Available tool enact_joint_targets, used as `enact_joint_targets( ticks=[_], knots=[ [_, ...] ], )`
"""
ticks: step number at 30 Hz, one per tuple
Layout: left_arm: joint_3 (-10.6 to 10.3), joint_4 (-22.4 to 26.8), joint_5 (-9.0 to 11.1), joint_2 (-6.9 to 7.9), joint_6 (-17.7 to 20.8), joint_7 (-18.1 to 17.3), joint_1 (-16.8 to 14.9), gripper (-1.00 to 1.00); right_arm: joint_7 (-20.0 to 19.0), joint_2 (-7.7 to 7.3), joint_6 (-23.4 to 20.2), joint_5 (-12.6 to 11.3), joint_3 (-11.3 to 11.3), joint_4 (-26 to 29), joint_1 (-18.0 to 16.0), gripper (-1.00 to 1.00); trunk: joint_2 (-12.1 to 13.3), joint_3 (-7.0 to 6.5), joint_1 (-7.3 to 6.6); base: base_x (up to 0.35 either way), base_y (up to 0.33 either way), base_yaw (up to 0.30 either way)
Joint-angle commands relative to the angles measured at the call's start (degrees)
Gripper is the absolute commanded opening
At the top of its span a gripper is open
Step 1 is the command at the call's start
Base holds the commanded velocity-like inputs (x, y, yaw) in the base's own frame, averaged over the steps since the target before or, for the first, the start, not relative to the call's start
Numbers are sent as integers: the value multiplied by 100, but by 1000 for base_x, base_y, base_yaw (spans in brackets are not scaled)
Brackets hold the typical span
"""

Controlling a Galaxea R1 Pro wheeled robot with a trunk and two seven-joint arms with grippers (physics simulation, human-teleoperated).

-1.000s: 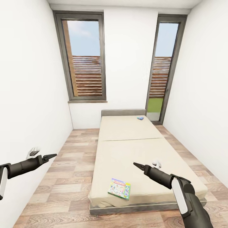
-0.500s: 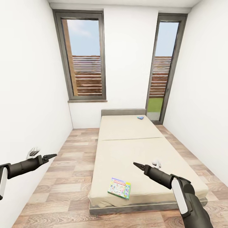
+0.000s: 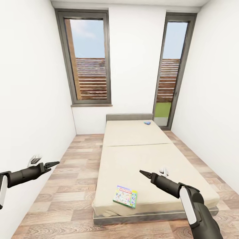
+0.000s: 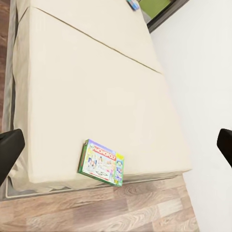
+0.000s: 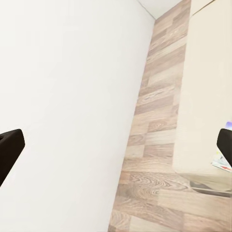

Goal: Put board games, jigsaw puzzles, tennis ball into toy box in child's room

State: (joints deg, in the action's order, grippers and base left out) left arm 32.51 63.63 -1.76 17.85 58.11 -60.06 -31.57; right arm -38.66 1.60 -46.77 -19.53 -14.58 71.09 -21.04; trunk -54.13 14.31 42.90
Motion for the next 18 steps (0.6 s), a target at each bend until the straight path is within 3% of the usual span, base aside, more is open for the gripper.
enact_joint_targets(
  ticks=[1, 14, 18],
  knots=[
    [9, 1, -18, -1, 46, -33, -7, 100, -20, 8, -34, -4, -17, 2, -6, 100, -48, 26, 23, 0, 0, 0],
    [5, 1, -17, -6, 52, -32, -7, 100, 152, 38, -38, -145, -50, -320, -11, 100, -569, 260, 309, 0, 0, 0],
    [3, 1, -20, -8, 52, -32, -7, 100, 232, 62, -36, -302, -102, -513, -20, 100, -729, 332, 397, 0, 0, 0]
  ],
)
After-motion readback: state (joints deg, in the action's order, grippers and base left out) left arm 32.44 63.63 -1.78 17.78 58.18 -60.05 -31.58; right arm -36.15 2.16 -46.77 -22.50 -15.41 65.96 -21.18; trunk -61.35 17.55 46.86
